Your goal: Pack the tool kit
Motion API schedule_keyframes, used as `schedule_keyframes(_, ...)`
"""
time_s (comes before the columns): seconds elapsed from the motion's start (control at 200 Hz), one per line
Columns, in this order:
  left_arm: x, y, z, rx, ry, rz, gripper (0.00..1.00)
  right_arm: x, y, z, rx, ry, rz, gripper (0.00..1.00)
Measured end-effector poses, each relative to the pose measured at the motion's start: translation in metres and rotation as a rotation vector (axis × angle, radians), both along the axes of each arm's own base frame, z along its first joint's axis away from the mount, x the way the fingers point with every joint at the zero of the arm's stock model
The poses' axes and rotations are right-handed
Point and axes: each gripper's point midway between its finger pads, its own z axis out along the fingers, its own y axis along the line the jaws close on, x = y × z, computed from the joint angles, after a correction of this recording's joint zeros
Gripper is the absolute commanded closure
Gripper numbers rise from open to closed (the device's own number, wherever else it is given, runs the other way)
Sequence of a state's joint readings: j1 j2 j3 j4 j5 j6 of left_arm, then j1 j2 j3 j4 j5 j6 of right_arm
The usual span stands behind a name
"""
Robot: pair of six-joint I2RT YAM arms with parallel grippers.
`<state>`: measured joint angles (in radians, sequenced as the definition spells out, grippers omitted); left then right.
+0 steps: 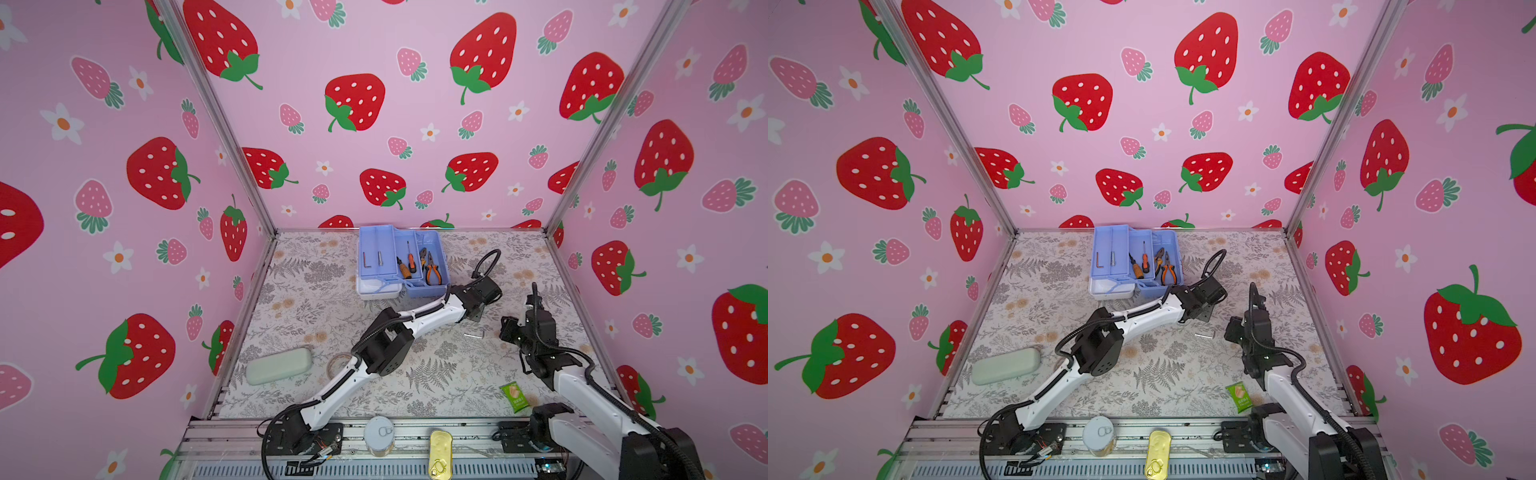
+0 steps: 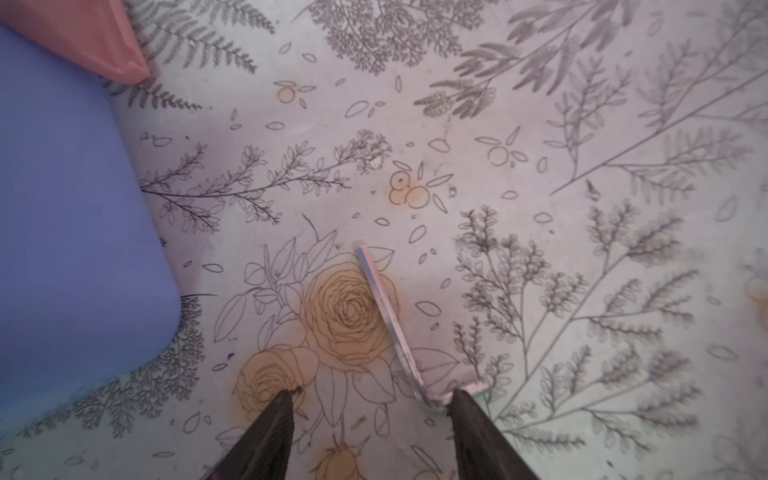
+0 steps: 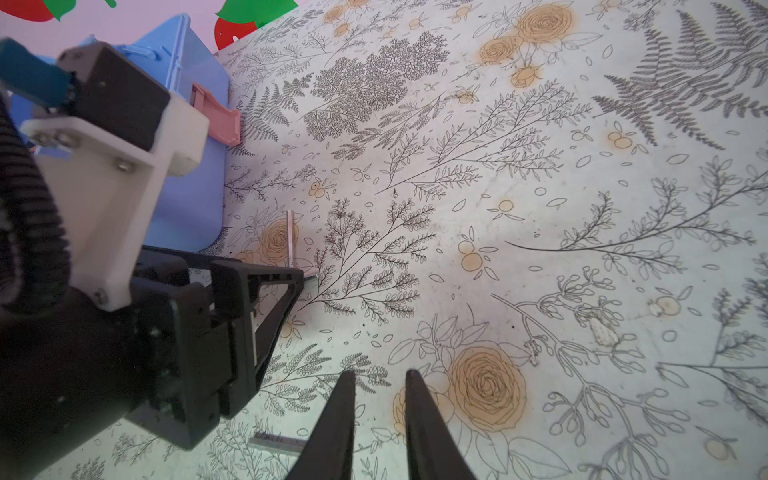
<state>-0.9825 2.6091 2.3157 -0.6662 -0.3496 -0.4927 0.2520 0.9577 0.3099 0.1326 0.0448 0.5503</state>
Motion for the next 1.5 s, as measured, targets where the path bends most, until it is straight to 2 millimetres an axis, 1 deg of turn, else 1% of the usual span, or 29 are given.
schedule_keyframes(0.08,0.005,0.002,0.001,0.004,-0.009,0.015,0.37,0.000,0.000,0.000,0.000,0.002,0.000,0.75)
schedule_keyframes(0.21,0.012,0.003,-0.001,-0.006,-0.010,0.039,0.40,0.000,0.000,-0.002,0.000,0.007,-0.001,0.74)
schedule_keyframes(0.325,0.013,0.004,-0.002,-0.022,0.007,0.044,0.40,0.000,0.001,-0.005,-0.001,0.016,0.004,0.66)
schedule_keyframes(0.385,0.006,0.006,-0.005,-0.035,0.035,0.032,0.40,0.000,0.002,-0.008,0.001,0.025,0.011,0.64)
schedule_keyframes(0.46,-0.003,0.012,-0.002,-0.058,0.071,0.017,0.40,0.001,0.004,-0.012,0.000,0.037,0.023,0.62)
schedule_keyframes(0.525,-0.014,0.016,0.005,-0.087,0.104,-0.003,0.41,0.001,0.006,-0.017,-0.004,0.050,0.035,0.62)
schedule_keyframes(0.63,-0.033,0.023,0.029,-0.155,0.126,-0.041,0.41,0.003,0.009,-0.023,-0.007,0.061,0.059,0.58)
schedule_keyframes(0.73,-0.049,0.035,0.065,-0.231,0.106,-0.069,0.41,0.005,0.014,-0.025,-0.006,0.057,0.089,0.55)
schedule_keyframes(0.78,-0.056,0.042,0.086,-0.271,0.086,-0.081,0.41,0.006,0.017,-0.026,-0.008,0.064,0.103,0.54)
schedule_keyframes(0.855,-0.063,0.054,0.112,-0.326,0.052,-0.091,0.41,0.011,0.024,-0.025,-0.017,0.069,0.131,0.54)
schedule_keyframes(0.905,-0.064,0.063,0.125,-0.356,0.036,-0.089,0.41,0.018,0.030,-0.021,-0.024,0.065,0.151,0.55)
schedule_keyframes(0.945,-0.063,0.072,0.131,-0.376,0.028,-0.081,0.41,0.024,0.035,-0.018,-0.030,0.062,0.167,0.56)
schedule_keyframes(0.99,-0.059,0.083,0.134,-0.389,0.017,-0.066,0.41,0.030,0.042,-0.015,-0.038,0.060,0.190,0.56)
schedule_keyframes(1.045,-0.055,0.097,0.132,-0.396,0.015,-0.044,0.41,0.039,0.052,-0.013,-0.047,0.059,0.215,0.56)
schedule_keyframes(1.11,-0.051,0.116,0.126,-0.391,0.018,-0.013,0.41,0.047,0.061,-0.013,-0.065,0.064,0.243,0.56)
schedule_keyframes(1.195,-0.049,0.133,0.118,-0.383,0.026,0.015,0.41,0.057,0.068,-0.016,-0.084,0.077,0.266,0.56)
schedule_keyframes(1.276,-0.053,0.143,0.114,-0.381,0.036,0.024,0.42,0.069,0.074,-0.021,-0.096,0.093,0.276,0.56)
schedule_keyframes(1.381,-0.057,0.151,0.115,-0.389,0.038,0.028,0.42,0.082,0.082,-0.030,-0.107,0.116,0.292,0.56)
schedule_keyframes(1.436,-0.059,0.155,0.116,-0.396,0.040,0.031,0.42,0.087,0.086,-0.036,-0.114,0.129,0.300,0.58)
schedule_keyframes(1.496,-0.060,0.161,0.116,-0.402,0.040,0.042,0.43,0.091,0.092,-0.043,-0.121,0.143,0.314,0.62)
